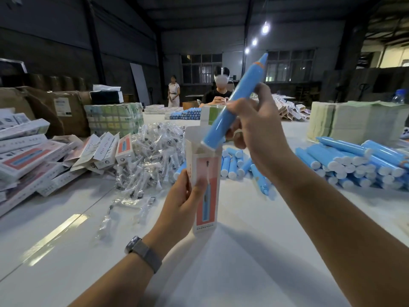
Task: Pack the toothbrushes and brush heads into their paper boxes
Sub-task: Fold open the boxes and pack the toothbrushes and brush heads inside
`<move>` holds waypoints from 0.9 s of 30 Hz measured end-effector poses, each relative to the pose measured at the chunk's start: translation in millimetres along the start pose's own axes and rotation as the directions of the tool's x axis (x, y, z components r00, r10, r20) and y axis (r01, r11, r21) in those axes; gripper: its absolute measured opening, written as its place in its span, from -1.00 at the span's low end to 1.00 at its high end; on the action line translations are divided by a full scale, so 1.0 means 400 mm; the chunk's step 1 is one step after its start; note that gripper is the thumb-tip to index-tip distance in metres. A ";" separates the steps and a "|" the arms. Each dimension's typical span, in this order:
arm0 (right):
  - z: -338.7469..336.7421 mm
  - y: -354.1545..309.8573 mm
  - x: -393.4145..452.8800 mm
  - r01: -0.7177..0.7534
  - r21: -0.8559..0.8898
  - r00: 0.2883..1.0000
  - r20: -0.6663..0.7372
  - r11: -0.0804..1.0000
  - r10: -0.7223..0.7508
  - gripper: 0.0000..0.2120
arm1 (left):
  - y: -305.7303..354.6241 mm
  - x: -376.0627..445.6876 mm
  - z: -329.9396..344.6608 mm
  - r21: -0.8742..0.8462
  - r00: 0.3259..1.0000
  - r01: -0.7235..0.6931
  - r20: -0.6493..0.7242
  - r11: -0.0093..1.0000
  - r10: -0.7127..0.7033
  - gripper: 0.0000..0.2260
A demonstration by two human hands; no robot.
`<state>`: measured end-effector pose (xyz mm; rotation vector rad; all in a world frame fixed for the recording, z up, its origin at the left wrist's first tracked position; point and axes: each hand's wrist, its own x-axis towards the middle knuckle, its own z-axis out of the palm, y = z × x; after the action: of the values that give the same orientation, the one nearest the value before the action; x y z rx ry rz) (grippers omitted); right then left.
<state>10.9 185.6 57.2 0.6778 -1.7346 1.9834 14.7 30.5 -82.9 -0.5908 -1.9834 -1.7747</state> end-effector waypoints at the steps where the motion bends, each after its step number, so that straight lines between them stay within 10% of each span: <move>1: 0.004 0.002 -0.002 0.040 -0.090 0.999 0.000 0.995 -0.040 -0.67 | -0.002 0.000 0.003 0.016 1.000 -0.013 0.001 1.000 0.013 -0.72; 7: 0.024 0.052 -0.030 0.314 -0.635 0.946 0.272 0.706 -0.177 -0.62 | -0.003 0.001 0.008 0.031 0.997 -0.071 -0.030 0.997 0.072 -0.62; 16: 0.046 0.111 -0.049 0.230 -0.389 0.969 0.178 0.892 -0.173 -0.75 | -0.003 0.012 -0.020 -0.030 0.997 -0.053 -0.062 0.998 0.051 -0.82; 23: 0.065 0.199 -0.046 0.001 -0.041 0.999 -0.033 0.999 -0.002 -0.81 | 0.024 0.018 -0.035 0.204 0.912 -0.101 -0.372 0.974 0.173 -0.84; 27: 0.131 0.322 -0.051 -0.088 -0.432 0.973 0.158 0.898 0.171 -0.75 | 0.043 0.039 -0.086 0.286 0.784 -0.049 -0.582 0.957 0.214 -0.85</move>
<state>-45.9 116.6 -51.2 0.6275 -2.2868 1.5728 12.4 -1.3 -56.3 -0.0424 -1.6180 -1.3532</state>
